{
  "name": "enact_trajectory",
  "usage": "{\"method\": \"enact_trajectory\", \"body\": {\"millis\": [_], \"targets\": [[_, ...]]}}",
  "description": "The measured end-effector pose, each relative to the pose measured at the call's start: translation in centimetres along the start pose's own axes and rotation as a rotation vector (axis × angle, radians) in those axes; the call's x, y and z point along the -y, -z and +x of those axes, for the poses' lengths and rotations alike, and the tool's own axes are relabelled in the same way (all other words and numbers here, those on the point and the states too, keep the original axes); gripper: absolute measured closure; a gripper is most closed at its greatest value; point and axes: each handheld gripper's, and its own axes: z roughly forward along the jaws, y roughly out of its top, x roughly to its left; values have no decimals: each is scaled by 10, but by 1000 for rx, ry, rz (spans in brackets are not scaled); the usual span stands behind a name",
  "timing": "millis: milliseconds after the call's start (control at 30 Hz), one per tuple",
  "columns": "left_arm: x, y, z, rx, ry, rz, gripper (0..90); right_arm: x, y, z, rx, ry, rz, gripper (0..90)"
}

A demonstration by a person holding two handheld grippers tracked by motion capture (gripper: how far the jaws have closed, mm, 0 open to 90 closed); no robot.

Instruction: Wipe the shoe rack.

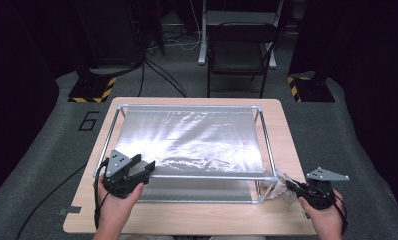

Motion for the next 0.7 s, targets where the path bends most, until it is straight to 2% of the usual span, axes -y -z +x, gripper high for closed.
{"method": "enact_trajectory", "body": {"millis": [100, 300, 400, 433, 567, 633, 700], "targets": [[0, 0, 0, -3, 1, -5, 449, 8, -8, 0, 16, -8, 25, 830], [0, 0, 0, -2, -1, -2, 449, 15, -13, -1, 14, -20, 41, 830], [0, 0, 0, -2, 0, -3, 449, 18, -16, -1, 14, -8, 48, 830], [0, 0, 0, -3, -2, -6, 449, 19, -18, 0, 16, -24, 47, 829], [0, 0, 0, -1, -6, -3, 449, 24, -22, -1, 13, -10, 66, 822], [0, 1, 0, 1, -5, -3, 448, 25, -23, 1, 20, -29, 55, 807], [-1, 1, 0, 4, -8, -2, 447, 24, -22, 1, 15, -27, 51, 770]]}}
